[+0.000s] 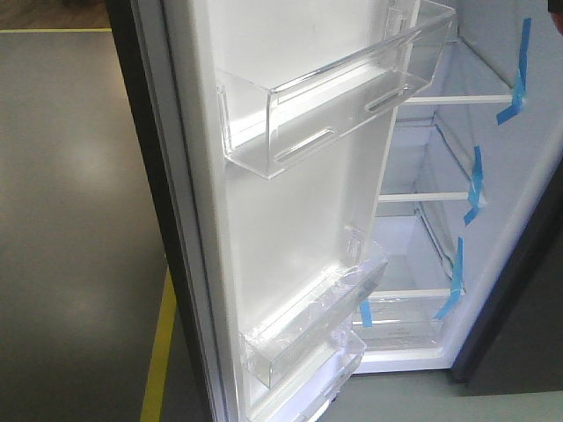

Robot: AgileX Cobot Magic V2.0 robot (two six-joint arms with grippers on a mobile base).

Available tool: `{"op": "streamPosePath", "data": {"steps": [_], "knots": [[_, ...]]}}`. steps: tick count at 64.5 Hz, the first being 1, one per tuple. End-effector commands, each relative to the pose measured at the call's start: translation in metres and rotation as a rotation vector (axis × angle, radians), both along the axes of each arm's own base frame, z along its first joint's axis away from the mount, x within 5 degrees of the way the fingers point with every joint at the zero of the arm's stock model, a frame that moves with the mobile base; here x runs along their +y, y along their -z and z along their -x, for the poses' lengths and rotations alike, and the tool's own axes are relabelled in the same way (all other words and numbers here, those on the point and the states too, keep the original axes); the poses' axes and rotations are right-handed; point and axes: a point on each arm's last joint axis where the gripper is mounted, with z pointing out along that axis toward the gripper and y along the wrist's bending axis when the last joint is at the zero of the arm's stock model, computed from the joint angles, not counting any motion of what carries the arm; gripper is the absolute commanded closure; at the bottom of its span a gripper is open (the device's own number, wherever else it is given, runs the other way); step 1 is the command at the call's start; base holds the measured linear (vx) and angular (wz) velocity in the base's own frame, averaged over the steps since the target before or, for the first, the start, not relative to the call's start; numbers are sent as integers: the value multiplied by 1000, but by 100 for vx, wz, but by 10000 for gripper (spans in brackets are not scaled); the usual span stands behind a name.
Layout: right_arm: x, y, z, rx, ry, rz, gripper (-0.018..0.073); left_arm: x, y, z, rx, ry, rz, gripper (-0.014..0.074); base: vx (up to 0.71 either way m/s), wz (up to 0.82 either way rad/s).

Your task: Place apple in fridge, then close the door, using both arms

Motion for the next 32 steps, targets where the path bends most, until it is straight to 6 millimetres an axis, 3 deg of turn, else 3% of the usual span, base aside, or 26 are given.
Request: {"op": "streamPosePath", "data": {"steps": [1, 32], "knots": [[1, -18, 8, -116, 18, -25, 546, -1, 2, 0, -59, 8, 0, 603, 0, 0], [1, -18, 8, -113, 17, -25, 546, -1, 2, 0, -59, 8, 0, 603, 0, 0]]}}
